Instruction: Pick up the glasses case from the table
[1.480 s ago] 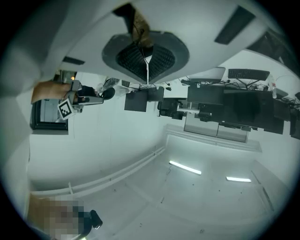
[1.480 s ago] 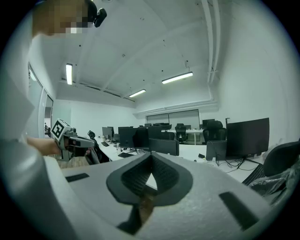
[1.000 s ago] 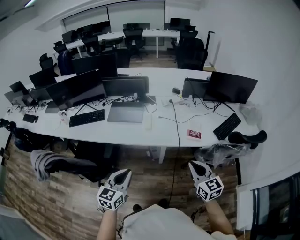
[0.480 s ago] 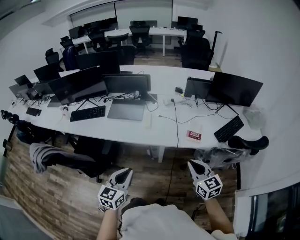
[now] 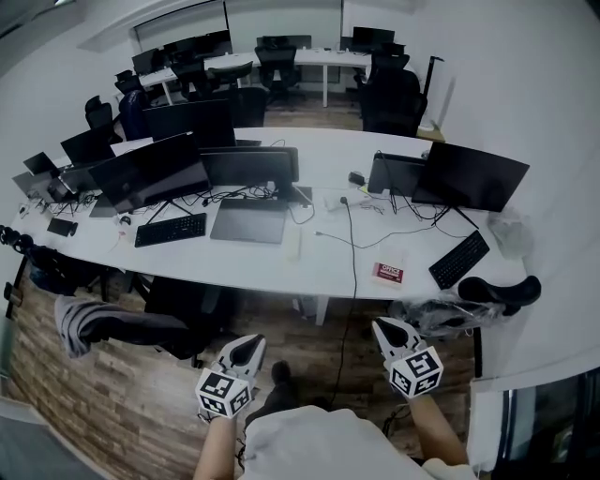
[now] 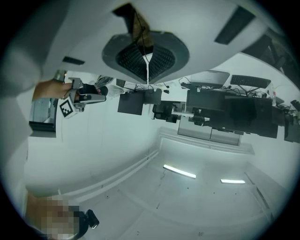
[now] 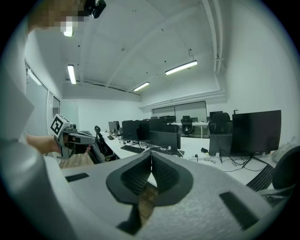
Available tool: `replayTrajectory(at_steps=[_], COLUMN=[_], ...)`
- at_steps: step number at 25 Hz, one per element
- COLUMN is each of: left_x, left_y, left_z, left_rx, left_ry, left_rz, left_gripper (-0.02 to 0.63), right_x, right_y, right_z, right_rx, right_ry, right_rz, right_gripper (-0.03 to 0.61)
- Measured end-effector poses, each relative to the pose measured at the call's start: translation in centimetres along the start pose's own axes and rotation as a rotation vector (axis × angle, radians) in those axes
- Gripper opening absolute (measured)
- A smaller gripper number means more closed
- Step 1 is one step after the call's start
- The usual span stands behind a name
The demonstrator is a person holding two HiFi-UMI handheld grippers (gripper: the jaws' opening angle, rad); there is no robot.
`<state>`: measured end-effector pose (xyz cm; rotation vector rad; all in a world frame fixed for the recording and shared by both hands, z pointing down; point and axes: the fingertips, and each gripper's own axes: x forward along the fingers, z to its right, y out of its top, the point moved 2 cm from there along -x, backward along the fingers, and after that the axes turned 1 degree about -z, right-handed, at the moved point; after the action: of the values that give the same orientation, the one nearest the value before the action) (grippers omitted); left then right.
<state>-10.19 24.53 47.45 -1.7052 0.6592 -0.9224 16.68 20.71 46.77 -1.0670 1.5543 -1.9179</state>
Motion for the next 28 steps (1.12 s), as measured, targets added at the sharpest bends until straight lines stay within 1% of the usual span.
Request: replayTrajectory(at_steps=[7, 18, 24, 28], left_x=[3.6, 8.4, 9.6, 10.4], left_y=[1.2, 3.8, 3.9, 3.6], left_z=[-4.4, -14.5, -19.2, -21.6], left_rx=[-0.004, 0.005, 0.002, -0.012], left_ry=[-0.057, -0.154, -0.197, -0.212], left_rz=[-0.004, -0.026, -0.045, -0.060], left_gripper=[0.012, 0.012, 0.012, 0.012], right_x=[3.9, 13.2, 16.7, 18.7], right_y=[1.2, 3.8, 4.3, 4.3], right_z=[0.8, 0.2, -0.6, -1.0], right_rx=[-0.002, 0.005, 0.010, 0.016], right_ry=[-0.048, -0.131, -0.180, -0.194], right_rz=[-0.011, -0.032, -0.048, -0.068], right_gripper=[0.000, 0.000, 0.000, 0.000])
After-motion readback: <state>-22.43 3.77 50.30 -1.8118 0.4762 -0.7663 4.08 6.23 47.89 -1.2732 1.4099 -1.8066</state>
